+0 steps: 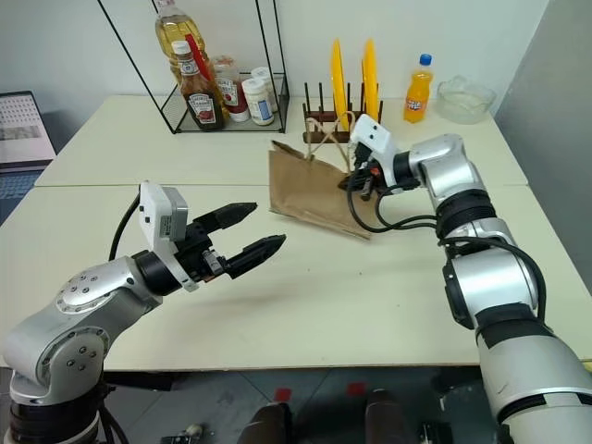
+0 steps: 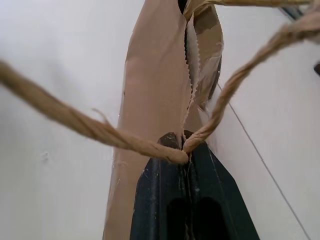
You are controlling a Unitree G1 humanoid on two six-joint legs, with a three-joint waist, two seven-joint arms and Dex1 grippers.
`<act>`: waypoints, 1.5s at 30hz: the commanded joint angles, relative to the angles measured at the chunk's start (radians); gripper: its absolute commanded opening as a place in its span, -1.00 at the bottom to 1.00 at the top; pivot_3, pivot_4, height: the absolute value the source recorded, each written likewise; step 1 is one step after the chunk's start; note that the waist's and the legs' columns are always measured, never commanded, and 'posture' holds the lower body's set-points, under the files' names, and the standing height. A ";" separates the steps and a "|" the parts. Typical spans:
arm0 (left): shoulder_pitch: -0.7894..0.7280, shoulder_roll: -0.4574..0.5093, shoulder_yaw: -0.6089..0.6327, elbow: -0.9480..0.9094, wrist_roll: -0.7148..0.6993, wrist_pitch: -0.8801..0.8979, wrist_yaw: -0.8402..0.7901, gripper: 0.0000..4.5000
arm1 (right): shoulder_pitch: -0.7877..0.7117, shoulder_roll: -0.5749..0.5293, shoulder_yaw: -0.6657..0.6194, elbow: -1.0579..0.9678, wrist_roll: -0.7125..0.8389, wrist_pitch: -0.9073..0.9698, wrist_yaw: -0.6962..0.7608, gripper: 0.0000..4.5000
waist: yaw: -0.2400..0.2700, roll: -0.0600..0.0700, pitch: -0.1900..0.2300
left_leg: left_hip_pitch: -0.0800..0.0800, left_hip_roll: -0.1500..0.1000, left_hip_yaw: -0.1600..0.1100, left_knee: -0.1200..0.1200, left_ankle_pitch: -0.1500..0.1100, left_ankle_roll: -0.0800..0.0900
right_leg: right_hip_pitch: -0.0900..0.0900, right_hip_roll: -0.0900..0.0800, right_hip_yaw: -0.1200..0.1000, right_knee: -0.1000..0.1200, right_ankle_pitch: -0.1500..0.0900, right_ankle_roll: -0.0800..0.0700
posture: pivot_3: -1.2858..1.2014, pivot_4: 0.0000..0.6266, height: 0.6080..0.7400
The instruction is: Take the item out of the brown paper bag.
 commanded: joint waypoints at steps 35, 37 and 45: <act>0.237 -0.005 0.101 -0.191 0.002 -0.083 0.211 1.00 | -0.125 0.232 -0.010 0.225 -0.138 -0.305 -0.195 0.27 | 0.000 0.000 0.000 | 0.000 0.000 0.000 0.000 -0.001 0.002 | -0.001 0.000 0.000 0.001 0.000 0.000 | 0.03 -0.52 1.00; 0.227 -0.001 0.093 -0.176 -0.001 -0.085 0.195 1.00 | -0.128 0.210 -0.022 0.219 -0.129 -0.294 -0.161 0.60 | 0.001 0.000 0.000 | 0.000 0.000 0.000 0.000 -0.001 0.002 | -0.001 0.000 0.000 0.001 0.000 0.000 | 0.03 -0.52 1.00; 0.207 0.054 0.157 -0.058 -0.053 -0.087 0.091 1.00 | -0.085 0.035 -0.071 0.077 -0.056 -0.201 0.056 0.99 | 0.001 0.000 0.000 | 0.000 0.000 0.000 0.000 -0.001 0.002 | -0.001 0.000 0.000 0.001 0.000 0.000 | 0.03 -0.52 1.00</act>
